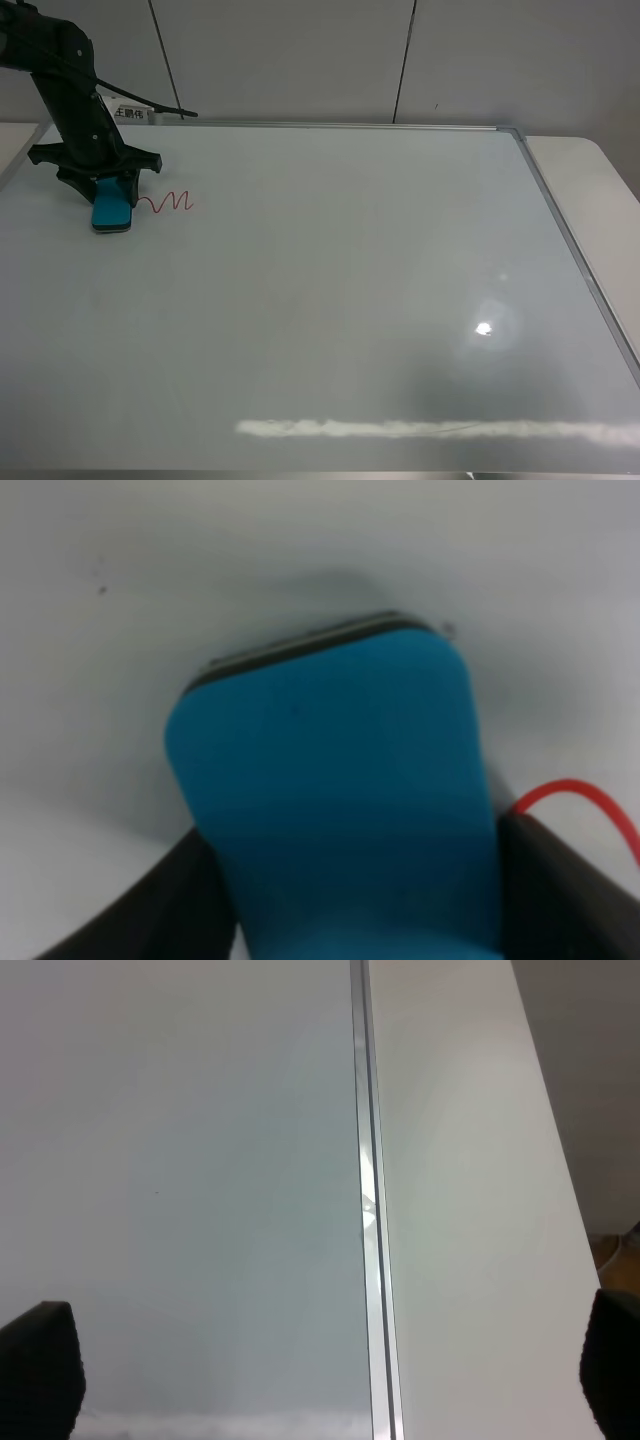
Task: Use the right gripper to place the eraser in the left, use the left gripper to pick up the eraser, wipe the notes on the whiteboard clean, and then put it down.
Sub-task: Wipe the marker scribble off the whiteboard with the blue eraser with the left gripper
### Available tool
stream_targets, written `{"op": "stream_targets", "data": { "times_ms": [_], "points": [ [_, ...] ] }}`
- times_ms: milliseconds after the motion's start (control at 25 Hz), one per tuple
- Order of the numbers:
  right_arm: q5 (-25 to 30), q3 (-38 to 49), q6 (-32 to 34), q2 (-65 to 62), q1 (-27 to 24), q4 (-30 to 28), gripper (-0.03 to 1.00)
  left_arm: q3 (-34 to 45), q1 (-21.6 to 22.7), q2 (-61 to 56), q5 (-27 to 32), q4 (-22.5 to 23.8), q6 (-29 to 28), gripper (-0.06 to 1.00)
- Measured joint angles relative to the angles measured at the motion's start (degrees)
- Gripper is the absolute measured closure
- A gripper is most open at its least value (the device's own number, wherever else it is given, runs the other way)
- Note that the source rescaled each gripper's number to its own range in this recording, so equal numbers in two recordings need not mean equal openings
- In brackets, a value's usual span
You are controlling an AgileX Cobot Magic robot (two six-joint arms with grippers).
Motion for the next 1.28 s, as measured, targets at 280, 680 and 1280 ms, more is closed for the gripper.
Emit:
{"op": "stream_targets", "data": {
  "times_ms": [280, 680, 1280],
  "points": [
    [0.0, 0.0, 0.0, 0.0, 0.0, 0.0, -0.03, -0.6, -1.0, 0.7, 0.5, 0.7, 0.1, 0.93],
    [0.0, 0.0, 0.0, 0.0, 0.0, 0.0, -0.03, -0.6, -9.7, 1.0, 0.3, -2.4, 0.2, 0.94],
    [0.0, 0.0, 0.0, 0.0, 0.0, 0.0, -0.03, -0.6, -14.4, 1.3, -0.1, -6.4, 2.4, 0.94]
  ]
}}
